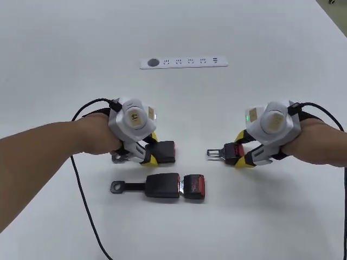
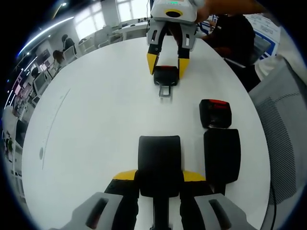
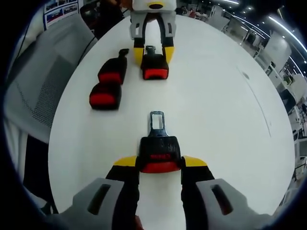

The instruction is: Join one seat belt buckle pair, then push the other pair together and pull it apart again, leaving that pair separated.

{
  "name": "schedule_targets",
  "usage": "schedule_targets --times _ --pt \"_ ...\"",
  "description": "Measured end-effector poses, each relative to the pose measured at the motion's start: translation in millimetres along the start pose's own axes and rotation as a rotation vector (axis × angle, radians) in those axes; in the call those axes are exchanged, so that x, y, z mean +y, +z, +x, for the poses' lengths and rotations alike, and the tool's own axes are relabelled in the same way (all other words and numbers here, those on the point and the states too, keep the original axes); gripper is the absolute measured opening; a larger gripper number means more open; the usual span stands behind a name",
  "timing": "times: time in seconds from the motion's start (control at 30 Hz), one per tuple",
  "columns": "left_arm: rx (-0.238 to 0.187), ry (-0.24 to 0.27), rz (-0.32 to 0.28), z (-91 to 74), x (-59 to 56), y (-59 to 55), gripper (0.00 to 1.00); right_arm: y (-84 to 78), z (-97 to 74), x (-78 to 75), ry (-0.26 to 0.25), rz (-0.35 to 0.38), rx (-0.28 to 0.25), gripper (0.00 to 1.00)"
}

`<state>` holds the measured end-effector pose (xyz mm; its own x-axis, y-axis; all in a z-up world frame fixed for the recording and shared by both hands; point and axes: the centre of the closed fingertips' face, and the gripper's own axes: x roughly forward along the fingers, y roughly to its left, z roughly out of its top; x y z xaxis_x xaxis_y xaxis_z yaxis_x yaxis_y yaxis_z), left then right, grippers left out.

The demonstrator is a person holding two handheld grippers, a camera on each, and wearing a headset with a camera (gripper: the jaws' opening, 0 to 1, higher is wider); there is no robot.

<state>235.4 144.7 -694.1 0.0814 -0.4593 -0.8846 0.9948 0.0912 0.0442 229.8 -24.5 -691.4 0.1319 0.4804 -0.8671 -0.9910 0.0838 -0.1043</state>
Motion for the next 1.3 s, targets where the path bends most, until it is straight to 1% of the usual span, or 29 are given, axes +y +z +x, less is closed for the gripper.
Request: schedule_targets --times 0.13,0.27,0.43,0.5,0.63,0.93,1.03,1.1,1.3 --pt "0.002 -0.002 0.001 0.9 1.3 -1.1 0.33 8.5 3.4 3.1 0.003 -0.006 -0.007 0.32" --pt "0.002 -0.003 0.003 2.0 1.3 -2.1 0.33 16.9 8.8 -1.2 -0.002 -0.008 -0.02 0.32" --pt "-0.002 -0.006 0.006 0.5 -0.2 -0.2 0.33 34.1 17.9 5.4 -0.005 -0.019 -0.029 0.32" --pt "-0.002 -0.006 0.008 0.2 -1.1 0.7 0.33 38.7 20.8 4.0 -0.011 -0.033 -0.026 0.32" --pt "0.0 -0.01 0.011 0.4 -0.7 1.0 0.33 45.6 25.4 2.4 -0.005 -0.039 -0.031 0.32" --pt "0.001 -0.009 0.012 0.0 0.4 -0.1 0.33 62.3 35.6 -1.3 -0.007 -0.04 -0.047 0.32" --pt "0.001 -0.008 0.013 0.1 0.9 -0.5 0.33 65.3 37.4 -0.1 -0.008 -0.049 -0.042 0.32" --pt "0.001 -0.008 0.013 0.1 0.8 -0.5 0.33 66.6 37.7 1.4 -0.012 -0.069 -0.03 0.32" --pt "-0.004 -0.006 0.012 -0.5 0.3 -0.2 0.33 67.1 36.9 1.1 -0.015 -0.066 -0.027 0.32"
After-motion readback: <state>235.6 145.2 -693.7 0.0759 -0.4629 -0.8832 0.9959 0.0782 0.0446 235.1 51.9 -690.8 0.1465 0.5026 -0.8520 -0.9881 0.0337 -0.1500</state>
